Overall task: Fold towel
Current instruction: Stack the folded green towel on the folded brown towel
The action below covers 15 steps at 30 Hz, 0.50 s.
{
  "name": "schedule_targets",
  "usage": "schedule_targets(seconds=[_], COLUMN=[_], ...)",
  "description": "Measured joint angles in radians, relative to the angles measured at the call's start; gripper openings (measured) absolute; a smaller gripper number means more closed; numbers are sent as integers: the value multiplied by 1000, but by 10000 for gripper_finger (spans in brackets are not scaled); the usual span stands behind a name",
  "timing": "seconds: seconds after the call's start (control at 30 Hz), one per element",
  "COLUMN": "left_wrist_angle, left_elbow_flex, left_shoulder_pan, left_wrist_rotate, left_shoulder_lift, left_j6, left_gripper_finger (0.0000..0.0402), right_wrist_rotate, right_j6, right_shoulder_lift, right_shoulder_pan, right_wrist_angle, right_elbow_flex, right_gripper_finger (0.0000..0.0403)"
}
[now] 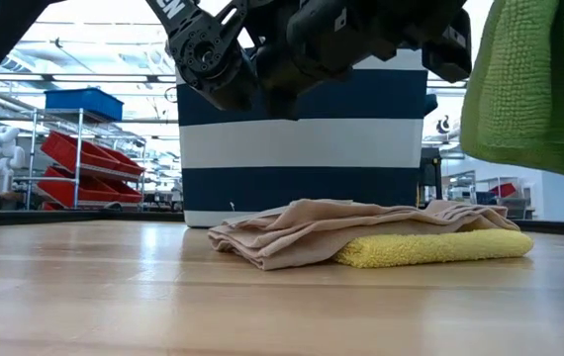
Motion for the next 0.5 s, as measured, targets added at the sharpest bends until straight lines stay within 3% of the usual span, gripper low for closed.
schedule_targets(seconds=[0.23, 0.4, 0.5], left_wrist_angle=[0, -11, -64], left_elbow_flex=[0, 0, 0], left_shoulder_pan=[0, 3, 13], left_wrist_rotate=[-7, -6, 8], left_shoulder_lift=[0, 0, 0], left_j6=[0, -4, -10], left_gripper_finger=[12, 12, 12], right_wrist_rotate=[1, -29, -42], right_j6=[-27, -60, -64], right_shoulder_lift=[0, -32, -83], right_shoulder_pan=[0, 0, 0], right_wrist_angle=[-61, -102, -214], right_elbow_flex=[0, 0, 0], right_gripper_finger=[13, 6, 3])
